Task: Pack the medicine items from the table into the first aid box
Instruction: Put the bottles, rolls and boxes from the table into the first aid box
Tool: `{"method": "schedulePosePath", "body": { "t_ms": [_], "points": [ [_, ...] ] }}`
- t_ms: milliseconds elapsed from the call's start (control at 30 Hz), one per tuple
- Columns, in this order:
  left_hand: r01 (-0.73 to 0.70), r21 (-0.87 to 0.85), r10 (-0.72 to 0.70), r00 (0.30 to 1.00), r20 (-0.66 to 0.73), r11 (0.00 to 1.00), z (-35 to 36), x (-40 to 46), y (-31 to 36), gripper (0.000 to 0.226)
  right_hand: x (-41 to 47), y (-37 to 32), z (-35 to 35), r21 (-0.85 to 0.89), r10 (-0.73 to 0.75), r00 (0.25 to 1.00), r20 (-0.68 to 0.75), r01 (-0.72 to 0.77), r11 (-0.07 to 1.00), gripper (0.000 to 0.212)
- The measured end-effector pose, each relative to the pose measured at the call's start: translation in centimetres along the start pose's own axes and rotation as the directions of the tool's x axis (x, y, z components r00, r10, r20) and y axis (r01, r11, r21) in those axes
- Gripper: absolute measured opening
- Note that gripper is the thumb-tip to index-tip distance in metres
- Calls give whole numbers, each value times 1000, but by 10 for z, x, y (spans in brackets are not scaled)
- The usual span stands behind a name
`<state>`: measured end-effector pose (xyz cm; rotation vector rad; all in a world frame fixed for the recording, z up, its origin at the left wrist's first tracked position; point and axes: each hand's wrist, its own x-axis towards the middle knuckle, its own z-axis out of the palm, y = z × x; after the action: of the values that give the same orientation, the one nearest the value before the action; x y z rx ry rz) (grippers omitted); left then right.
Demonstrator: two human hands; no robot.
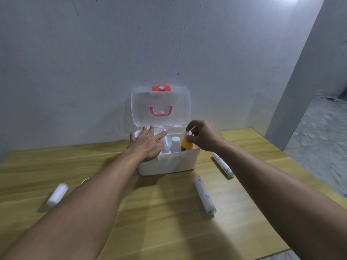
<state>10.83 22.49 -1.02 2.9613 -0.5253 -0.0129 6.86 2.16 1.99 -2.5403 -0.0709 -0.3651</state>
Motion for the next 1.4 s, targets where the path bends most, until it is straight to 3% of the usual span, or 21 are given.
{"method": "schedulePosePath", "body": {
  "t_ms": [133,200,267,333,433,533,667,767,833,967,1067,1133,1233,1400],
  "points": [
    [5,-12,-5,1000,-5,1000,1,0,0,53,-6,-6,-9,-35,1,1000,-29,-2,999,26],
    [7,-17,-7,1000,-4,1000,1,0,0,53,-14,-10,-19,-97,12,990,-137,-25,995,16],
    [8,-18,-8,1000,-2,1000,0,0,0,53,-27,-13,-27,-156,74,987,-144,-96,983,7],
    [8,-17,-8,1000,-3,1000,1,1,0,53,-42,-15,-29,-222,183,981,57,-166,961,10],
    [7,-21,-7,1000,-2,1000,2,2,-1,53,-65,-11,-12,-280,346,852,393,-247,928,17],
    [7,-35,-7,1000,1,999,3,3,-2,53,-78,-1,13,-341,388,806,447,-247,907,23],
    [13,-46,-13,1000,-6,999,1,2,-1,53,-80,0,19,-377,378,839,392,-228,898,14],
    [13,-42,-13,1000,-12,999,1,1,1,56,-76,-9,-2,-203,360,850,384,-302,931,32],
    [10,-26,-11,1000,-21,1000,1,1,0,58,-69,-18,-24,-24,324,886,332,-336,942,32],
    [4,-21,-5,999,-36,1000,1,2,0,58,-48,-30,-55,236,161,986,50,-169,957,29],
    [8,-21,-9,999,-36,1000,2,2,0,58,-33,-32,-51,203,83,975,-208,-40,978,24],
    [9,-20,-10,999,-39,1000,2,2,1,59,-29,-31,-39,202,51,960,-275,5,979,20],
    [8,-23,-9,999,-48,1000,2,1,0,59,-29,-26,-15,148,6,968,-252,33,989,19],
    [8,-17,-9,999,-51,1000,2,1,0,59,-34,-15,10,-15,-65,993,-96,64,998,21]
  ]
}}
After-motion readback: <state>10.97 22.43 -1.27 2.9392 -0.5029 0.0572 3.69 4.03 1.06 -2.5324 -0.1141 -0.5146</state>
